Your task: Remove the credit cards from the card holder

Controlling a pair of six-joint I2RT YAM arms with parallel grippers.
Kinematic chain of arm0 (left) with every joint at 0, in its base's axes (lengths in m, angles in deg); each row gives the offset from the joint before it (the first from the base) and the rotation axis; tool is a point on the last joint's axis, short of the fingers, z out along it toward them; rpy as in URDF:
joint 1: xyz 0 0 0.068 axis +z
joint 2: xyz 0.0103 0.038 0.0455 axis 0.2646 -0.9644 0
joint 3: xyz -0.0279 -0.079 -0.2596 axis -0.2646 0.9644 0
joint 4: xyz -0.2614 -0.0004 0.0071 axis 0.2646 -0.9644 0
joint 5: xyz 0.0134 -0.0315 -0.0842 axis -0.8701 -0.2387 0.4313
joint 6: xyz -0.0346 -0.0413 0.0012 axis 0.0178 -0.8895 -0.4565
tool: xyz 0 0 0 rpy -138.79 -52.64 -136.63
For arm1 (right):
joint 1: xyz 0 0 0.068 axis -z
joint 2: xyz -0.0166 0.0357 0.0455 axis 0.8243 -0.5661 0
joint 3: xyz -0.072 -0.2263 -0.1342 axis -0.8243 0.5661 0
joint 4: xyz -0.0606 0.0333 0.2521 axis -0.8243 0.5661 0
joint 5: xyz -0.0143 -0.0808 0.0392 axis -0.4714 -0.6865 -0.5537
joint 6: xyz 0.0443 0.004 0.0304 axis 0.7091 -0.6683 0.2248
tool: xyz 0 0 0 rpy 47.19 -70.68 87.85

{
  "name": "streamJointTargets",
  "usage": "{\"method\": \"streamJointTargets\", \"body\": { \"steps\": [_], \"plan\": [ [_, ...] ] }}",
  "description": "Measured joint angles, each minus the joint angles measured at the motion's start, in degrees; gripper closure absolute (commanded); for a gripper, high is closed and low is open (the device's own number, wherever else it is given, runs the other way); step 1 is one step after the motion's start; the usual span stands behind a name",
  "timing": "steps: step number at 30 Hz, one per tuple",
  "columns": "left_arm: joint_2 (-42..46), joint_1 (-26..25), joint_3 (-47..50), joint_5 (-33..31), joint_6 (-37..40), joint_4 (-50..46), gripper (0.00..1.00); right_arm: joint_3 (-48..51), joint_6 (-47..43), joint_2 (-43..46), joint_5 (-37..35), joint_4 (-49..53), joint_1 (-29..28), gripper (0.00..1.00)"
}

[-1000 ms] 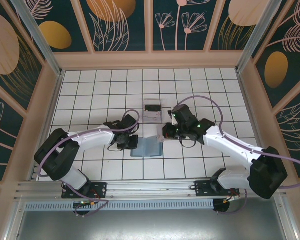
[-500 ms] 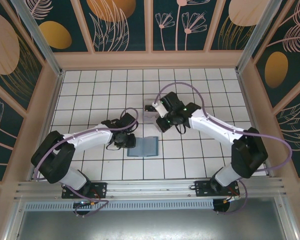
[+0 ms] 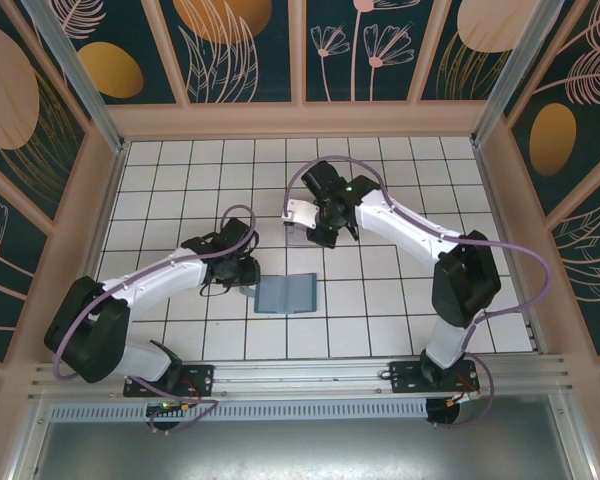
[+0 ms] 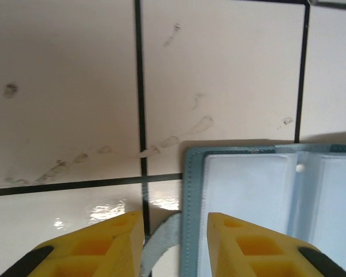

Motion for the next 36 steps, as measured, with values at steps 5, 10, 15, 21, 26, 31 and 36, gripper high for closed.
{"method": "streamJointTargets", "body": {
  "steps": [5, 10, 15, 21, 26, 31, 36],
  "plan": [
    [1.55, 0.79, 1.27, -0.42, -0.79, 0.00, 0.65, -6.19, -5.49, -4.48, -0.85, 3.39, 0.50, 1.00],
    [2.95, 0.83, 2.21, -0.83, -1.20, -0.04, 0.65, -12.31, -9.01, -9.68, -1.27, 6.23, 1.70, 1.00],
    [4.96, 0.85, 2.99, -1.03, -2.01, -0.07, 0.65, -18.64, -11.26, -14.93, -1.44, 9.38, 2.36, 1.00],
    [6.10, 0.90, 3.69, -1.90, -2.49, -0.59, 0.65, -23.65, -12.79, -18.88, -1.18, 12.52, 2.47, 1.00],
    [6.78, 1.16, 3.80, -2.34, -2.49, -1.27, 0.65, -24.83, -13.18, -20.74, -0.79, 14.21, 2.47, 1.00],
    [6.86, 1.16, 3.80, -2.36, -2.47, -1.33, 0.65, -24.83, -13.18, -22.43, -0.52, 15.02, 2.47, 1.00],
    [6.86, 1.20, 3.80, -2.49, -2.47, -1.33, 0.64, -24.85, -13.20, -24.41, 0.33, 14.95, 2.47, 1.00]
  ]
}}
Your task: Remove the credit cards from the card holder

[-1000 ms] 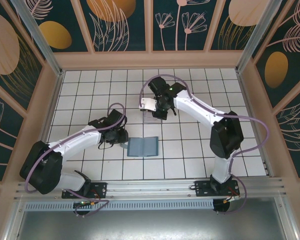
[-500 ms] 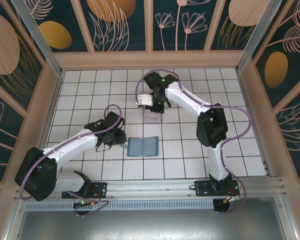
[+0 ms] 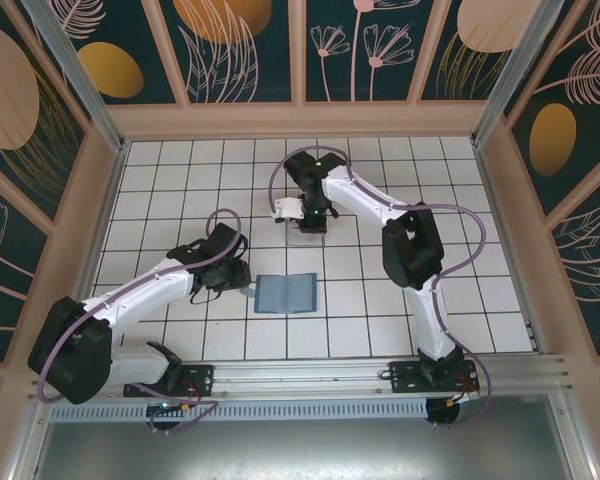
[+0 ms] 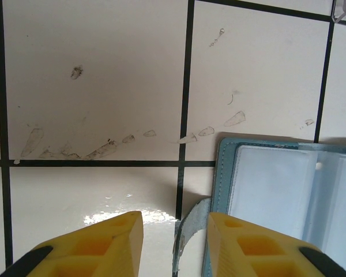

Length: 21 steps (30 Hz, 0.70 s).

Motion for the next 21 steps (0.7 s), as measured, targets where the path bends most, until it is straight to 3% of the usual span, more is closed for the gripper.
{"method": "streamJointTargets", "body": {
  "steps": [5, 8, 11, 21],
  "plan": [
    [0.00, 0.07, 0.00, 0.00, 0.00, 0.00, 0.64, -0.04, 0.00, -0.96, 0.24, 0.00, 0.09, 1.00],
    [0.00, 0.07, 0.00, -0.02, 0.00, 0.00, 0.64, -0.26, 0.07, -1.05, 0.15, -0.22, 0.11, 0.85],
    [0.00, 0.07, 0.00, -0.02, 0.02, 0.00, 0.64, -0.70, 0.13, -1.07, -0.15, -0.70, 0.09, 0.76],
    [0.00, 0.07, 0.00, -0.66, 0.02, 0.00, 0.64, -1.01, 1.22, -1.05, -5.20, -4.79, 0.11, 0.65]
  ]
}}
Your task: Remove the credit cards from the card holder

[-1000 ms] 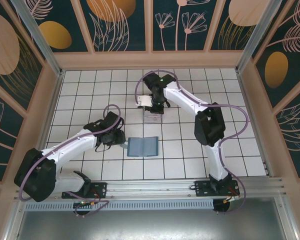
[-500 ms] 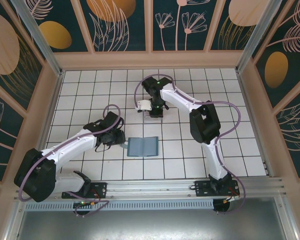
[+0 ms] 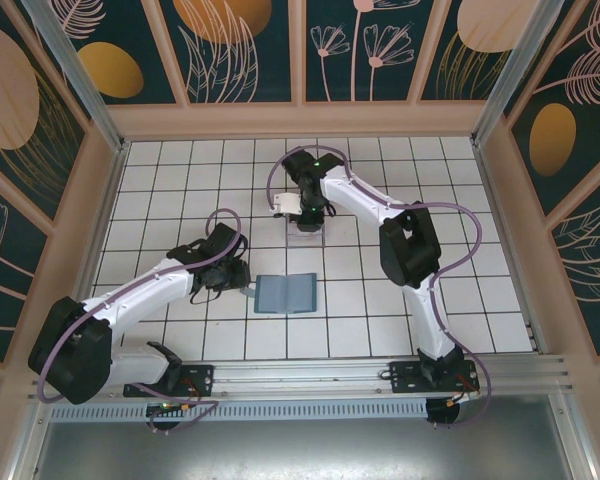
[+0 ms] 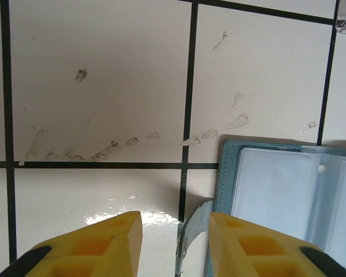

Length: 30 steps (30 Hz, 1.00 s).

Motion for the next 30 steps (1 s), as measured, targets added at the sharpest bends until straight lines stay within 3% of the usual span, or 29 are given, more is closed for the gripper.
{"method": "streamJointTargets", "body": {
  "steps": [3, 4, 5, 6, 7, 8, 15, 21, 30],
  "plan": [
    [0.00, 0.00, 0.00, -0.66, 0.00, 0.00, 0.62, 0.00, 0.57, 0.13, -1.18, -1.46, 0.00, 0.53],
    [0.00, 0.00, 0.00, -1.05, 0.00, 0.00, 0.59, 0.17, 0.90, 0.37, -1.40, -2.27, 0.04, 0.40],
    [0.00, 0.00, -0.04, -1.57, 0.02, 0.00, 0.53, 0.76, 1.53, 0.92, -1.55, -3.45, 0.11, 0.22],
    [0.00, 0.00, -0.11, -2.16, 0.26, 0.00, 0.43, 1.51, 2.14, 1.70, -1.75, -4.46, 0.22, 0.10],
    [0.00, 0.00, -0.35, -2.97, 0.22, -0.04, 0.22, 2.75, 2.58, 2.84, -1.81, -5.88, 0.44, 0.01],
    [0.00, 0.00, -0.72, -3.80, 0.37, -0.07, 0.02, 4.28, 3.10, 4.26, -1.92, -7.21, 0.70, 0.01],
    [-1.38, 0.48, -4.31, -13.84, 1.46, 0.04, 0.01, 19.28, 8.28, 17.31, -2.43, -18.99, 3.98, 0.01],
    [-5.42, 1.64, -5.31, -26.88, 5.49, 2.86, 0.01, 36.02, 17.35, 29.77, -2.60, -33.16, 8.17, 0.01],
    [-10.19, 9.03, -3.98, -42.01, 13.22, 14.78, 0.02, 60.35, 31.41, 42.47, -4.15, -54.16, 19.93, 0.01]
  ]
}}
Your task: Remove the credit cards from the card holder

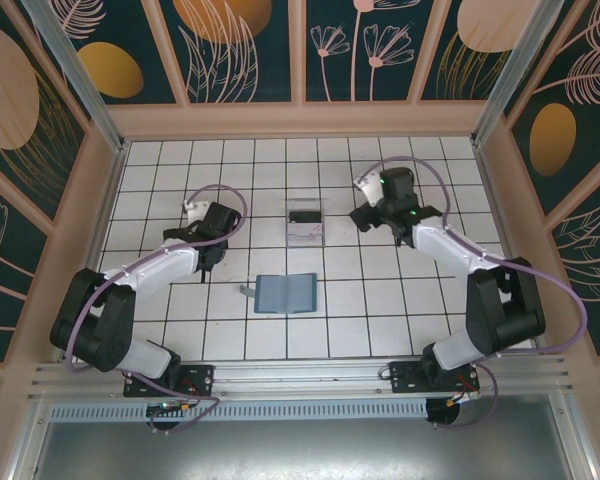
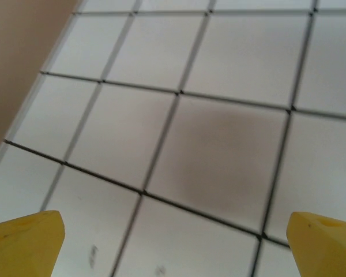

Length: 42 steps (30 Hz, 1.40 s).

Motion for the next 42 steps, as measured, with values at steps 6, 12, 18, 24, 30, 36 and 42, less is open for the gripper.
{"method": "streamJointTargets", "body": {
  "steps": [6, 12, 18, 24, 30, 36, 42],
  "plan": [
    [0.79, 6.84, 7.04, -1.20, 6.93, 15.54, 0.02, 16.92, 10.75, 4.72, -0.44, -17.38, 10.43, 0.01],
    [3.50, 10.49, 17.07, 2.05, 14.73, 38.82, 0.01, 28.87, 18.16, 3.06, -2.91, -35.85, 14.47, 0.01],
    [2.67, 15.13, 22.93, 7.65, 18.56, 57.02, 0.01, 32.48, 21.97, 0.44, -3.39, -51.04, 15.41, 0.01],
    [1.70, 18.12, 27.45, 13.73, 21.14, 70.03, 0.02, 33.99, 25.44, -1.42, -2.16, -59.65, 18.05, 0.01],
    [-0.76, 21.35, 29.22, 20.48, 21.35, 76.17, 0.02, 38.91, 26.93, -3.37, 0.37, -68.30, 19.43, 0.01],
    [-1.36, 21.51, 30.49, 24.57, 21.73, 82.01, 0.01, 39.01, 27.36, -3.56, 0.98, -71.04, 19.43, 0.01],
    [-3.28, 21.62, 33.48, 25.09, 21.92, 86.12, 0.01, 39.01, 27.36, -3.56, 1.18, -71.78, 19.43, 0.01]
  ]
}}
